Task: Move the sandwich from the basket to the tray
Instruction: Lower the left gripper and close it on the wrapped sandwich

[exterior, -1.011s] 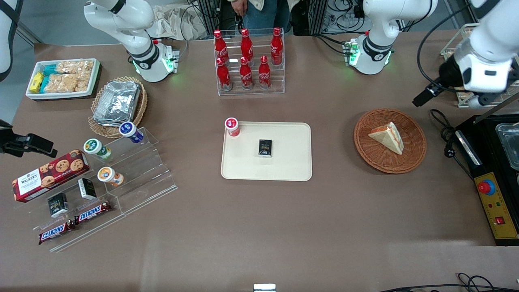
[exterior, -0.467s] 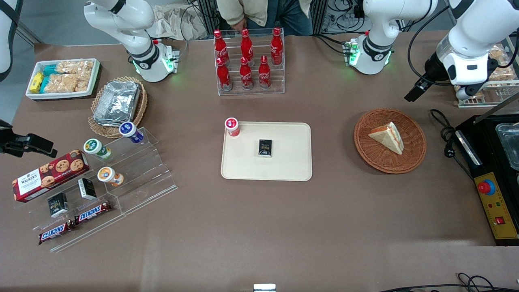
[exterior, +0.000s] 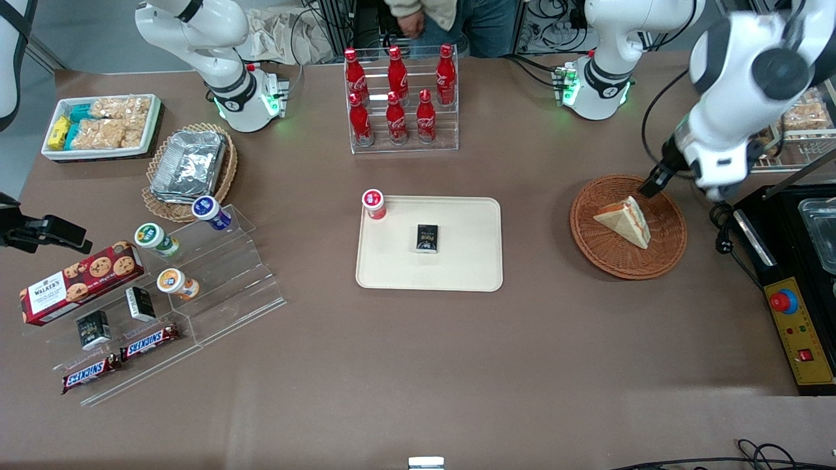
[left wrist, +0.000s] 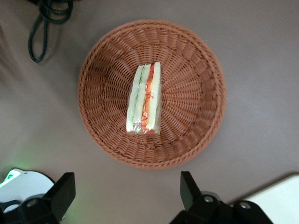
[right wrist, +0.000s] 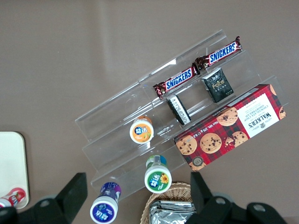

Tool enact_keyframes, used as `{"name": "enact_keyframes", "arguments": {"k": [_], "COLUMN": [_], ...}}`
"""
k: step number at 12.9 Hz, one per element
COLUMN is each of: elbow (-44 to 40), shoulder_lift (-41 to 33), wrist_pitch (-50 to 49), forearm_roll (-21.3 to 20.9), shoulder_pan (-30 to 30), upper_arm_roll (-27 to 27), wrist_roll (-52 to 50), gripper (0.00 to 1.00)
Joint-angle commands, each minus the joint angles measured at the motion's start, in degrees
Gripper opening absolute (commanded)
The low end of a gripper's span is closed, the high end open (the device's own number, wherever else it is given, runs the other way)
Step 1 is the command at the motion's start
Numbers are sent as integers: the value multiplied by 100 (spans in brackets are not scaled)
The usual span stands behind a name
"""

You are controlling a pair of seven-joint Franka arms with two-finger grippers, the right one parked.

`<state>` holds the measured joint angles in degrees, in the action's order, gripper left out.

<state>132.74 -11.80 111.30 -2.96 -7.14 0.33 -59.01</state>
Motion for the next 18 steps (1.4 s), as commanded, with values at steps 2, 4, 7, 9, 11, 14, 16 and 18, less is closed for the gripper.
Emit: {"name": "enact_keyframes", "arguments": {"k": [2,4,7,9,11,14,16,18], "elbow": [663,964,965,965,965,965,965,956], "shoulder_lift": [537,844,1179,1354,1574,1768,1786,1821], "wrist_pitch": [1223,1919,2106,2238,2457,2599,2607,2607], "forearm_roll": [-336,-345,-354,-354,-354,-354,-354,-345], "shoulder_pan": [54,300,379,441,450,441,441,441], "upper_arm_roll": [-15,-24,-15,-15,-15,-24,-24,-24], "wrist_roll": [-207,-198,-198,-216,-251,-251,-251,-251], "gripper": [100,100,100,100,100,100,99,66]}}
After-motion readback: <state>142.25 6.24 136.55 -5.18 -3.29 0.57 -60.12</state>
